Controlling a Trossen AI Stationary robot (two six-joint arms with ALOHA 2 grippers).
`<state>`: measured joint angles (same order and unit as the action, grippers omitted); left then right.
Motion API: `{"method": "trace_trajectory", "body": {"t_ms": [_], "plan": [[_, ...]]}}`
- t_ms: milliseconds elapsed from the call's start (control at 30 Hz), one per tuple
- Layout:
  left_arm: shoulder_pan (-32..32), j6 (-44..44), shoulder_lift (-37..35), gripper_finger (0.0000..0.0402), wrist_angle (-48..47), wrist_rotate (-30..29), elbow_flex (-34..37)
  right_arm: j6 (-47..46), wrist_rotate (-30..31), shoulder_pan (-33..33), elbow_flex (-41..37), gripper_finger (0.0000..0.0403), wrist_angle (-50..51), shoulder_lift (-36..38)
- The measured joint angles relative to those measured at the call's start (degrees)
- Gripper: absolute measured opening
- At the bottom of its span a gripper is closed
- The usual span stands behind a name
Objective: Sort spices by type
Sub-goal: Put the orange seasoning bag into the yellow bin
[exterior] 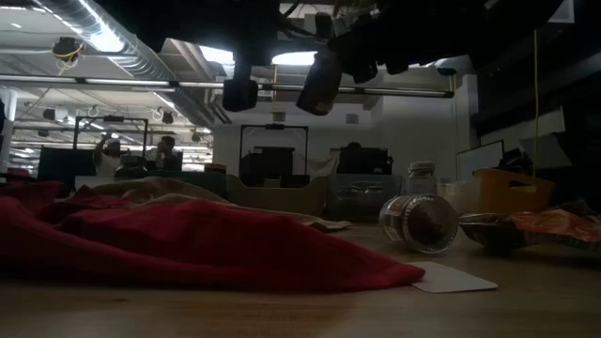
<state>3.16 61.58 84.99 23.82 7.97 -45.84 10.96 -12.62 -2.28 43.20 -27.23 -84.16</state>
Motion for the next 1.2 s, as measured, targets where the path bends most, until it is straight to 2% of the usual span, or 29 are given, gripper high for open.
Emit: {"method": "trace_trajectory", "body": {"t_ms": [267, 367, 467, 567, 733, 900, 1200], "plan": [[-0.22, -6.47, 0.00, 0.0020, -0.23, 0.00, 0.00, -0.12, 0.04, 0.02, 0.00, 0.0063, 0.51, 0.00], [-0.19, -11.67, 0.00, 0.0033, -0.30, -0.02, 0.01, -0.15, 0.02, 0.02, 0.00, 0.0030, 0.78, 0.00], [-0.17, -15.98, 0.00, 0.0056, -0.47, -0.27, 0.02, -0.31, 0.19, 0.02, 0.04, 0.0030, 1.71, 0.27], [-0.13, -18.63, -0.02, 0.0089, -1.04, -2.97, 0.02, -2.92, 0.86, 0.08, 0.04, 0.0033, 4.06, 1.19], [-0.41, -21.93, -0.02, 0.0147, -2.46, -5.01, 0.00, -4.61, 7.14, 0.07, 0.04, 0.0047, 11.46, 5.48], [-1.63, -28.50, -0.02, 0.0177, -2.70, -4.72, 0.00, -4.63, 14.95, 0.10, 0.04, 0.0026, 19.71, 12.57], [-4.77, -34.96, -0.02, 0.0180, -3.88, -4.81, 0.00, -4.54, 35.97, 1.97, 0.04, 0.0040, 36.80, 28.27]]}}
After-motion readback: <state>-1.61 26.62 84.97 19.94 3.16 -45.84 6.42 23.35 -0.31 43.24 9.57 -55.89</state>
